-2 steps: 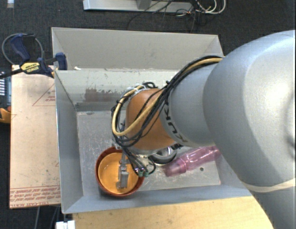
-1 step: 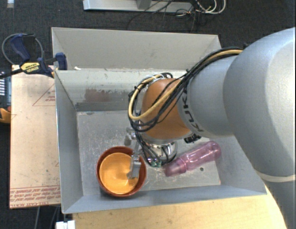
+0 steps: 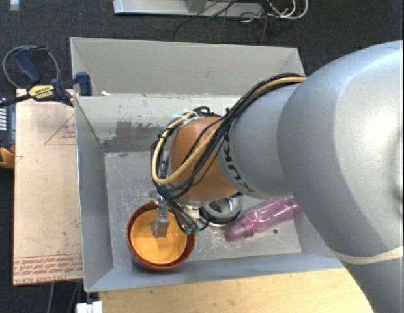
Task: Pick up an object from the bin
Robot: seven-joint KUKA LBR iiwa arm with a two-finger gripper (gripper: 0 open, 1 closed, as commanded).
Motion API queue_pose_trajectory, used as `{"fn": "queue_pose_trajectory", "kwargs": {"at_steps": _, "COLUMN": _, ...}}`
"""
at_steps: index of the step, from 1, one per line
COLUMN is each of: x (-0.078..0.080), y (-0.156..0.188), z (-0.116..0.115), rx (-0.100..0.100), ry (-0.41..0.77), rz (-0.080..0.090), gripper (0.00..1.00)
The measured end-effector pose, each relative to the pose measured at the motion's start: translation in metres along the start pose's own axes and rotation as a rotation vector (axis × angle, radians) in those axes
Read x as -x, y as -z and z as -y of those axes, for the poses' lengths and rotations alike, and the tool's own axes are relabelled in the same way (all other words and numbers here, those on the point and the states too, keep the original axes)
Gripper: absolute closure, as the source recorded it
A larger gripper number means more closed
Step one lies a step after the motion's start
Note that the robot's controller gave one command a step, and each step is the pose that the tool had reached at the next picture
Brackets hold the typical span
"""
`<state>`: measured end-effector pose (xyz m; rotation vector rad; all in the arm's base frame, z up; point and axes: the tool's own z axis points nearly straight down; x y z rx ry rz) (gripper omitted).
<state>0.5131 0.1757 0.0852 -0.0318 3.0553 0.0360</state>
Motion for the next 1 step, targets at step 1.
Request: {"fn": "queue_pose_trajectory", "kwargs": {"at_steps": 1, "x": 0.0, "y": 0.0, "z": 0.0, "rx": 0.0, "ry": 0.0, "rz": 0.0, "gripper": 1.0}}
